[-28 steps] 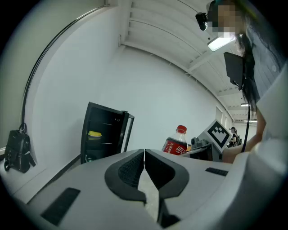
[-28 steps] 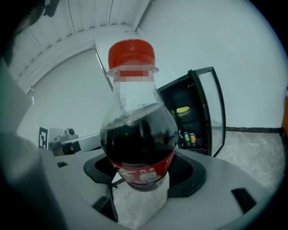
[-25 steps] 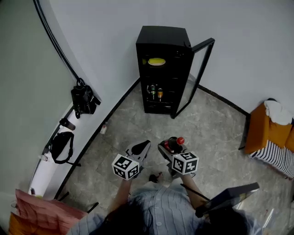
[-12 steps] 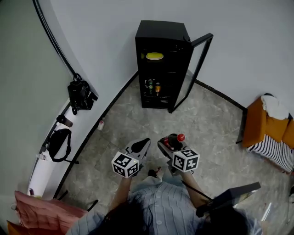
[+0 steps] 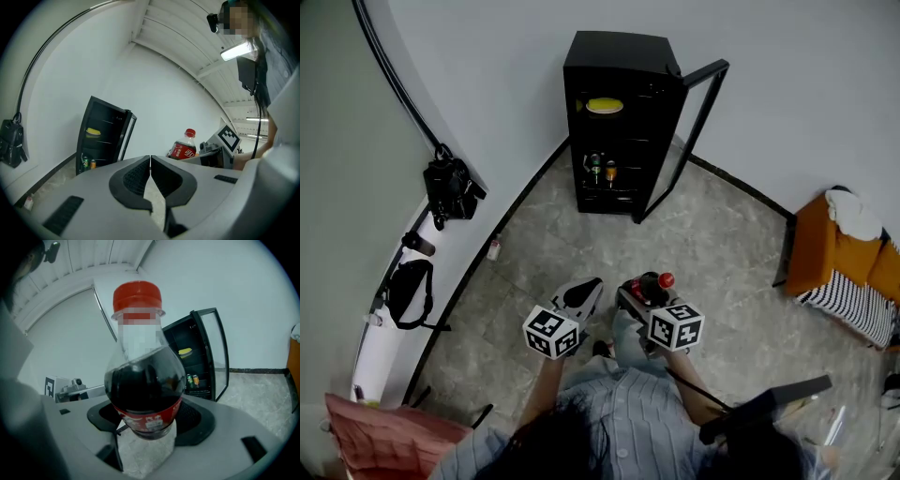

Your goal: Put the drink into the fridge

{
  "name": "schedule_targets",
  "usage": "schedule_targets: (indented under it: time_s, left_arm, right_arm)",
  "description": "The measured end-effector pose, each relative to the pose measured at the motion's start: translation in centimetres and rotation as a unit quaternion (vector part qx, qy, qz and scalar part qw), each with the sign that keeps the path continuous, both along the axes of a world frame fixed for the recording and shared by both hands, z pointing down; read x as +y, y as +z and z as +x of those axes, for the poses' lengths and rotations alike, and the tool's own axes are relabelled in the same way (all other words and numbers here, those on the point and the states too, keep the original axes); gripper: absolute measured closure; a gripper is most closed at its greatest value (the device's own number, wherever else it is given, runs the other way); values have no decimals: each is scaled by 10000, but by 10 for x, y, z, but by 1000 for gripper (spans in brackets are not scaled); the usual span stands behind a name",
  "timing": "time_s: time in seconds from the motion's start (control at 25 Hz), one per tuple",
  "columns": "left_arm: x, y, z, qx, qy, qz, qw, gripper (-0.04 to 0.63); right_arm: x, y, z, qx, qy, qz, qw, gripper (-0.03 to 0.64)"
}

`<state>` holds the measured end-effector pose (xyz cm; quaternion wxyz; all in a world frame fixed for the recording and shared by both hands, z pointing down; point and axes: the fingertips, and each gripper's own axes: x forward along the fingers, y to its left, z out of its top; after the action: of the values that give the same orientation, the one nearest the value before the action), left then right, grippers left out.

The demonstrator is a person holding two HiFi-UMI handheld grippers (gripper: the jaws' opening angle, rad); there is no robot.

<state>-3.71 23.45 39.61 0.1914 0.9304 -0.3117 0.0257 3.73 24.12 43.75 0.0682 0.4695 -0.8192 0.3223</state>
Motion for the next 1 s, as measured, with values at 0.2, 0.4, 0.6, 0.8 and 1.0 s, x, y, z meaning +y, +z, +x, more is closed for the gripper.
schedule_targets:
  time_s: [0.2, 0.4, 0.6, 0.8, 1.0]
  left_arm:
    - [-21, 7, 12, -109, 23, -90, 9999, 588]
    - [-62, 9, 22, -177, 9, -112, 9998, 587]
    - [-109, 11, 43, -124, -32, -174, 9998, 587]
    - [-146, 14, 57, -196, -160, -246, 9994, 588]
    - [-171, 17, 57, -264, -422, -361, 9981, 588]
  right_arm:
    - [-27, 11, 10, -85, -52, -110, 9999, 318]
    - [-71, 15, 16, 17, -274, -138, 9995, 319]
    - [-117, 15, 30, 34, -464, -170, 9988, 318]
    - [-155, 19, 39, 4, -721, -285, 9970, 319]
    - [-182, 25, 41, -33, -979, -395, 9944, 318]
